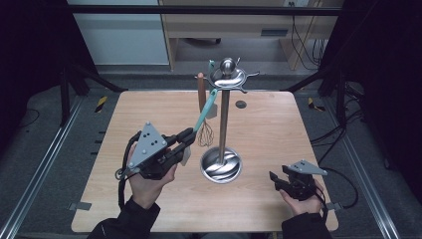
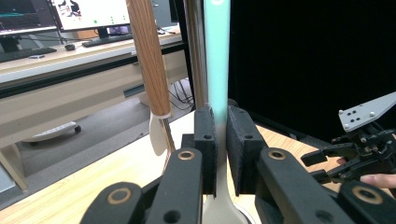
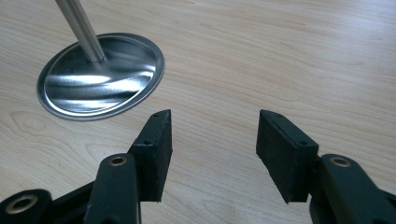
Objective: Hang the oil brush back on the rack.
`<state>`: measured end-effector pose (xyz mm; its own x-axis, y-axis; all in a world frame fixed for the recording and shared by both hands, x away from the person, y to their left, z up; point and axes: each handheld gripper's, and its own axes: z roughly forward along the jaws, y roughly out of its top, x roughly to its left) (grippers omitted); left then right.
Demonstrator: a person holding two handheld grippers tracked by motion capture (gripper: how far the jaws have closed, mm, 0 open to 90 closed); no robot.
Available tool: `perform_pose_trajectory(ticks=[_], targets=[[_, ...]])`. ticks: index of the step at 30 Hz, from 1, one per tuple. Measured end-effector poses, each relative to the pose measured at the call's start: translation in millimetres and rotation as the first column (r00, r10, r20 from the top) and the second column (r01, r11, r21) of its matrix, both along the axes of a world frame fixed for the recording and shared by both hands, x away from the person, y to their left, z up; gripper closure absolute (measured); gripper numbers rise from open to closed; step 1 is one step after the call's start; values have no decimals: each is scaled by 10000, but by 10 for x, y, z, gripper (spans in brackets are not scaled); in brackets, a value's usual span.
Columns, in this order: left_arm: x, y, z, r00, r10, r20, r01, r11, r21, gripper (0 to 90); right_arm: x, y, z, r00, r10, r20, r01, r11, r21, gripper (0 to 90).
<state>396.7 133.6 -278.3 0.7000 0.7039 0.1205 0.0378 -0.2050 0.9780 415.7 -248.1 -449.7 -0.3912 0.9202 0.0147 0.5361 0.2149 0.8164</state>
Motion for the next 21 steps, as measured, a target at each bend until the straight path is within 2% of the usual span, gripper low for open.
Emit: perform_pose_trajectory(ticks=[10, 21], targets=[[49, -77, -51, 9998, 184, -20, -184, 9998, 27, 824, 0, 2, -1, 10000, 6, -7, -6, 10000, -14, 462], [148, -188, -130, 9995, 201, -231, -208, 9994, -283, 822, 1, 3, -5, 10000, 37, -1, -37, 10000, -29, 461]])
